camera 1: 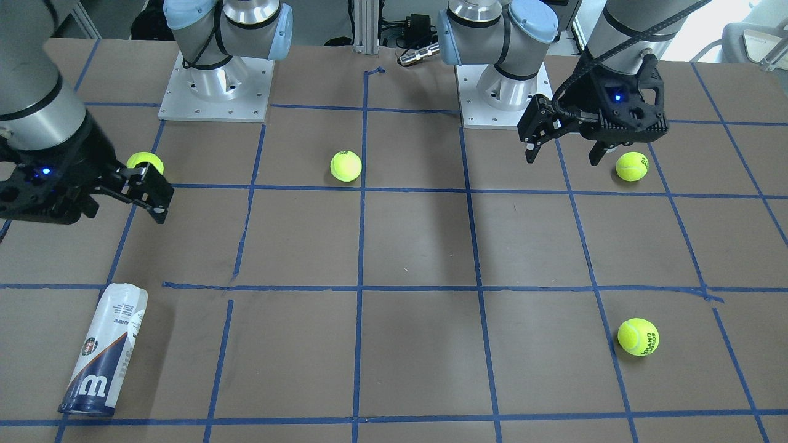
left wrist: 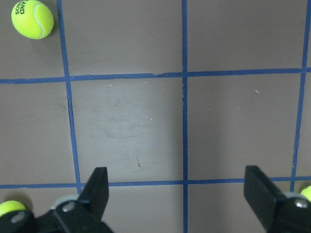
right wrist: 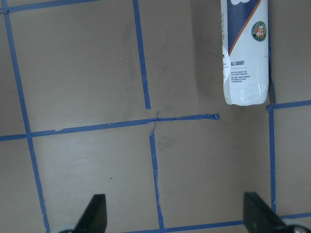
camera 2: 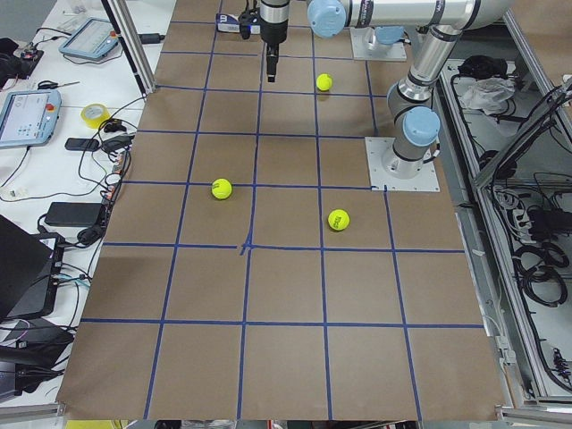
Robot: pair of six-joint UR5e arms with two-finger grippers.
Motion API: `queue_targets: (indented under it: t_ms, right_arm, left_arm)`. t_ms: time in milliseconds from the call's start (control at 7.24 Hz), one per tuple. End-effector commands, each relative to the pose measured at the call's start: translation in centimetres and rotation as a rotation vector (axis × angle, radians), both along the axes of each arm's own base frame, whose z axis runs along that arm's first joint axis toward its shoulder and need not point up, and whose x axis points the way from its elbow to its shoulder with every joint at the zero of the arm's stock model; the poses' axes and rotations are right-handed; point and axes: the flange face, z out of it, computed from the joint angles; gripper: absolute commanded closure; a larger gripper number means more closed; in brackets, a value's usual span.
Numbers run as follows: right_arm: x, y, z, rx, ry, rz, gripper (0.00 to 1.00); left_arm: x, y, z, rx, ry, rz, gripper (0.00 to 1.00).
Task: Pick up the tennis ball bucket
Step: 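Lower the right gripper around the upright Wilson tennis ball can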
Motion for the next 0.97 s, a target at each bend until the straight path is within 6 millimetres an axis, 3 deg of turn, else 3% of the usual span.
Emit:
queue_targets:
  t_ms: [0,138,553,829]
  right_arm:
    - [-5.9,-5.0,-6.3,-0.014,0.009,0.001,0.00]
    - [-8.5,-6.3,-9.3,0.000,0.004,-0.013,0.00]
    - [-9.9,-10.1,-18.2,0.004,0.003,-0.019,0.00]
    - [-10.1,-10.9,-20.9,0.023,-0.005,-0.020,0.00]
  left_arm:
    - [0.0,0.5,0.1,0.002,-0.004,0.000,0.00]
    - [0.0,0.5,0.0,0.005,-0.004,-0.002,0.00]
    - [0.0,0.5,0.0,0.005,-0.004,0.000,0.00]
    - [0.0,0.6,-0.2,0.010,-0.003,-0.002,0.00]
